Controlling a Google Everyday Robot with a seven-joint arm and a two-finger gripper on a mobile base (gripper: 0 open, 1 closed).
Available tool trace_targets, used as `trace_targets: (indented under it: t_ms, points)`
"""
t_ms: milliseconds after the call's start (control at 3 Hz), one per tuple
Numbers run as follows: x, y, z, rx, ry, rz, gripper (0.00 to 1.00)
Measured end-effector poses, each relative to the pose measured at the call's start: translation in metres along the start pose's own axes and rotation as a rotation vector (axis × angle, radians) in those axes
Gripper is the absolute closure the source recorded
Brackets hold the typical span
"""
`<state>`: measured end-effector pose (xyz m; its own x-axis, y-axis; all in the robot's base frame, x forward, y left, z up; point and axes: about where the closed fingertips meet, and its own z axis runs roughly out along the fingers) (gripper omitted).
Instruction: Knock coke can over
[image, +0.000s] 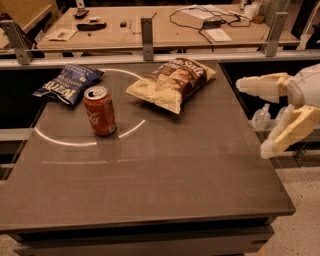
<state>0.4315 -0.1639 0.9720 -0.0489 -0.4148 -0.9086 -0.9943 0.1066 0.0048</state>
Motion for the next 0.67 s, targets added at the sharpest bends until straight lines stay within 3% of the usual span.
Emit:
trace_targets:
  t_ms: [333, 667]
  points:
    - [-0.004, 0.014, 0.038, -0.032, -0.031, 0.040, 0.00]
    - [-0.005, 0.025, 0.086, -0.025, -0.048, 0.054, 0.00]
